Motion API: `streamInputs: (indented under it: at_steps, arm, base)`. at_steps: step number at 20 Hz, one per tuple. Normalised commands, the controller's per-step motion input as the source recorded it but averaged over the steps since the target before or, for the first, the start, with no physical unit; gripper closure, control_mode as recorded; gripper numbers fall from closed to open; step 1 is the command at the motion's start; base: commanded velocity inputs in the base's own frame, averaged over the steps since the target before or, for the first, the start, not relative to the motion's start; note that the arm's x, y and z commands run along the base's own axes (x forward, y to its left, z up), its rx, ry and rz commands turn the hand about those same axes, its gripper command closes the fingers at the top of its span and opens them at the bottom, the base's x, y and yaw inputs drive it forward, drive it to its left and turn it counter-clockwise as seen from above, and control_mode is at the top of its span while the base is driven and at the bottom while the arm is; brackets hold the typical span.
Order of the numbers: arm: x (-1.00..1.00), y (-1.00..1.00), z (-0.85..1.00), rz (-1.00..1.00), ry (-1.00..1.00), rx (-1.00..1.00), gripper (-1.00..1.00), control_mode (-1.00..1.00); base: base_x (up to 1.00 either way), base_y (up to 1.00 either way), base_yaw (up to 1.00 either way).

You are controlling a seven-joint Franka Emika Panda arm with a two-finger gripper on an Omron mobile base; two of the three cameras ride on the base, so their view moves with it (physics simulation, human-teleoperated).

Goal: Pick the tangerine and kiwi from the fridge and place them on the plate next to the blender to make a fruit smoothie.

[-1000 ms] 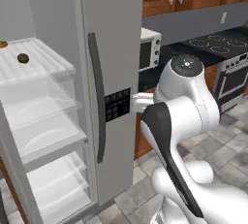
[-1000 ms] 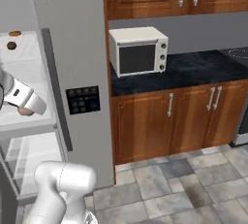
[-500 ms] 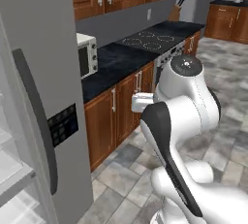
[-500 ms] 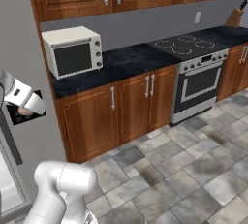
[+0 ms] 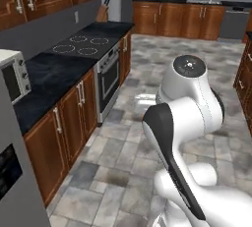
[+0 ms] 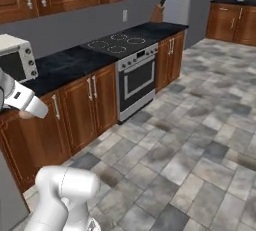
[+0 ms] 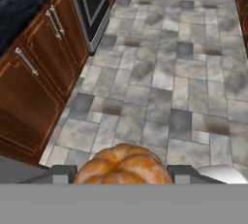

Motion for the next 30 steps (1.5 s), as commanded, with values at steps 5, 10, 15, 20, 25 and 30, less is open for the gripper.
streamInputs:
  at_steps: [5, 10, 15, 20, 25, 30]
  arm:
    - [0.0, 0.0, 0.0, 0.0, 0.0, 0.0, 1.0, 1.0]
    - [0.0, 0.0, 0.0, 0.0, 0.0, 0.0, 1.0, 1.0]
    - [0.0, 0.0, 0.0, 0.0, 0.0, 0.0, 1.0, 1.0]
    - [0.0, 0.0, 0.0, 0.0, 0.0, 0.0, 1.0, 1.0]
    - [0.0, 0.0, 0.0, 0.0, 0.0, 0.0, 1.0, 1.0]
    - [0.0, 0.0, 0.0, 0.0, 0.0, 0.0, 1.0, 1.0]
  base:
    - [0.44, -0.22, -0.56]
    - [0.49, -0.13, -0.59]
    - [0.47, -0.01, -0.57]
    - [0.42, 0.0, -0.57]
    - [0.39, 0.0, -0.58]
    - [0.33, 0.0, -0.61]
